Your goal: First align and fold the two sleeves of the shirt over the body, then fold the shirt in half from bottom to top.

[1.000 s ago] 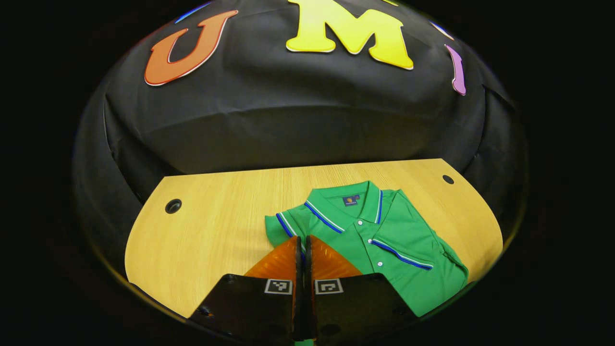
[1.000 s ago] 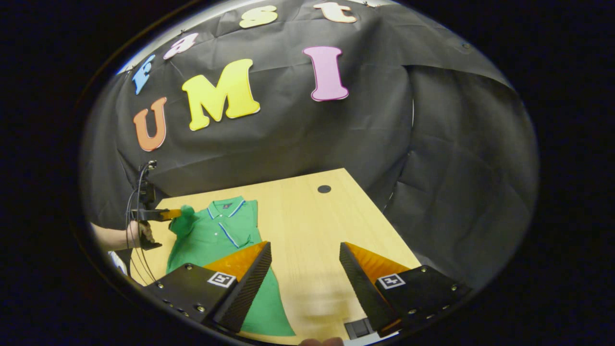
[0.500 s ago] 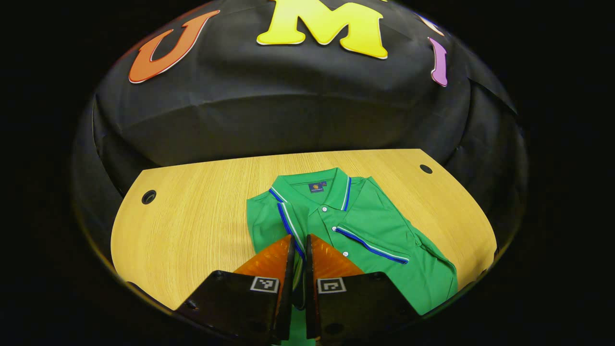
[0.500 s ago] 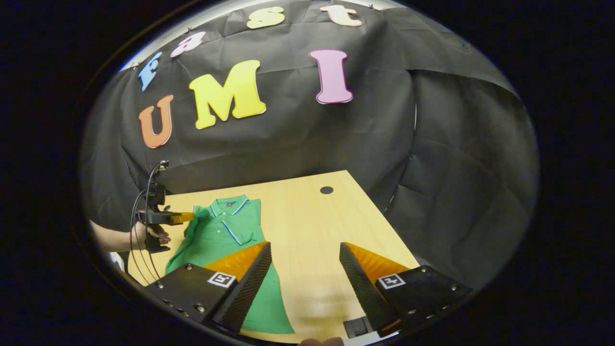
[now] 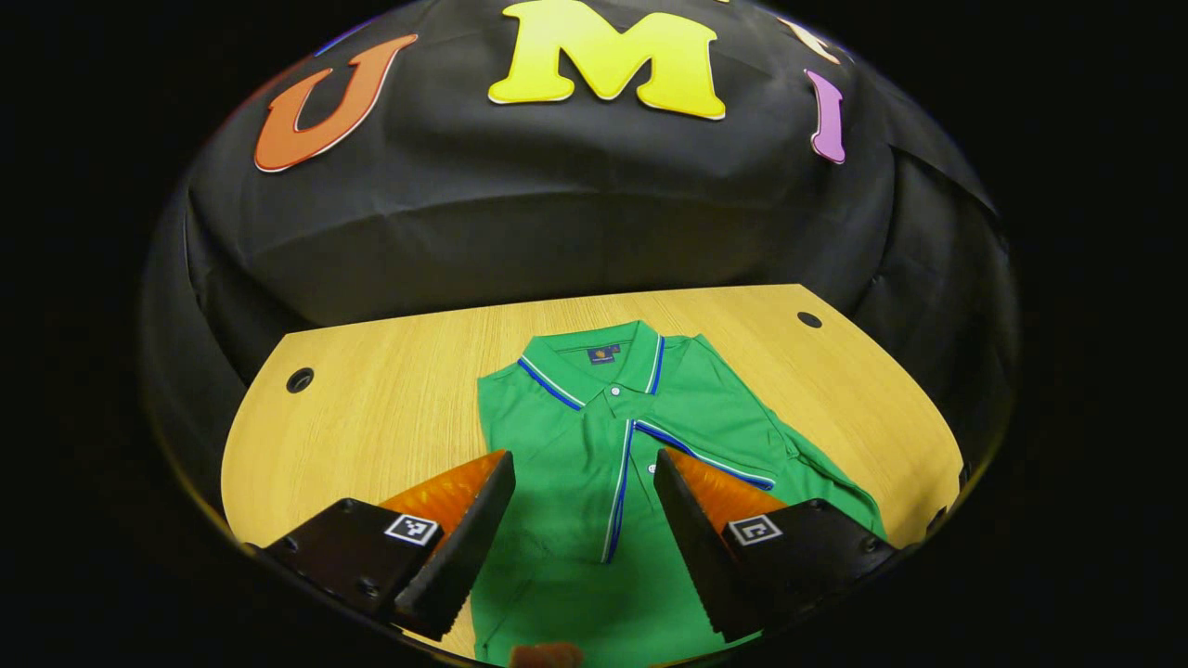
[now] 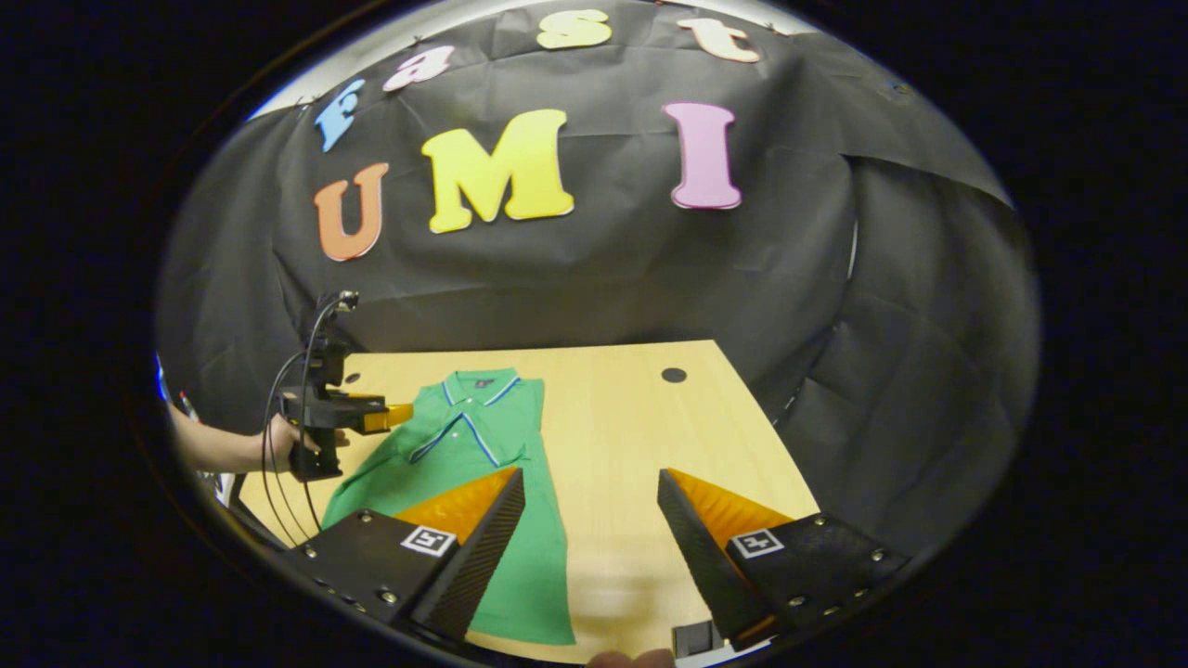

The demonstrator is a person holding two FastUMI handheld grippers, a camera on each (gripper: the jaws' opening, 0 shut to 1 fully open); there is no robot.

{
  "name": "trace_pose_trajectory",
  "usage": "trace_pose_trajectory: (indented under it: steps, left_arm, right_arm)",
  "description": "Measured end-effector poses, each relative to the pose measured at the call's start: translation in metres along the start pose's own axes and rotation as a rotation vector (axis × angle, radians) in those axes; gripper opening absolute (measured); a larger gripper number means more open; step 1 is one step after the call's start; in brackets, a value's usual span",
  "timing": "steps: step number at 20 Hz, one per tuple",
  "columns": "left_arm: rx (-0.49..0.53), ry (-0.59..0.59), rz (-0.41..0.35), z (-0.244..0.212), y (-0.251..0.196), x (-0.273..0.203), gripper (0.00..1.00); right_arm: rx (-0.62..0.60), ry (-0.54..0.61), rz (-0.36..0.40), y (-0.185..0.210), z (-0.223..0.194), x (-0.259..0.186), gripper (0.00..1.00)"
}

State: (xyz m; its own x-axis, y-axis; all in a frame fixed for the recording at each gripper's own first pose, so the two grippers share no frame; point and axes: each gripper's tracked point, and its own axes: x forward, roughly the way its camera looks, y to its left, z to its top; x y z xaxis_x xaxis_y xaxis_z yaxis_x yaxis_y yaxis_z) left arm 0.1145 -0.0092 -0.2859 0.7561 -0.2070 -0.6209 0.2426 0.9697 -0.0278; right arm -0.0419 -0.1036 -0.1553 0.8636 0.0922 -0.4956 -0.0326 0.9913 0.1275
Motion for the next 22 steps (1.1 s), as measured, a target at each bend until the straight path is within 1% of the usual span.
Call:
trace_pose_trajectory:
  steps: [4,5,8,10,12,13,14,15,18,20,21,22]
  left_arm:
    - [0.003,-0.017,0.031,-0.010,0.009,-0.037,0.98]
    - [0.000,-0.022,0.036,-0.013,0.010,-0.048,0.97]
    - [-0.034,-0.022,0.052,-0.031,0.016,-0.086,0.97]
    - [-0.068,-0.008,0.066,-0.052,0.021,-0.108,0.97]
    - [-0.079,0.022,0.088,-0.078,0.030,-0.130,0.97]
    - [-0.078,0.041,0.097,-0.092,0.033,-0.140,1.00]
    - [-0.079,0.061,0.100,-0.105,0.034,-0.149,0.97]
    - [-0.084,0.084,0.093,-0.119,0.033,-0.157,1.00]
    - [-0.087,0.140,0.070,-0.154,0.027,-0.187,0.97]
    - [-0.049,0.175,0.052,-0.176,0.025,-0.204,0.97]
    - [-0.020,0.200,0.042,-0.188,0.022,-0.211,1.00]
    - [0.008,0.229,0.029,-0.202,0.021,-0.218,0.98]
  right_arm:
    - [-0.076,0.011,0.065,0.031,0.000,0.010,0.93]
    - [-0.093,0.013,0.075,0.036,0.000,0.013,0.92]
    - [-0.132,0.038,0.112,0.053,-0.012,0.019,0.92]
    - [-0.166,0.067,0.129,0.058,-0.026,0.023,0.92]
    - [-0.195,0.099,0.147,0.061,-0.041,0.024,0.92]
    - [-0.206,0.115,0.153,0.062,-0.051,0.025,0.92]
    - [-0.217,0.134,0.161,0.061,-0.061,0.026,0.92]
    - [-0.223,0.161,0.169,0.062,-0.072,0.026,0.92]
    - [-0.214,0.247,0.192,0.058,-0.107,0.019,0.92]
    - [-0.205,0.300,0.188,0.048,-0.129,0.014,0.92]
    - [-0.213,0.321,0.182,0.042,-0.139,0.012,0.92]
    - [-0.229,0.343,0.174,0.036,-0.149,0.010,0.92]
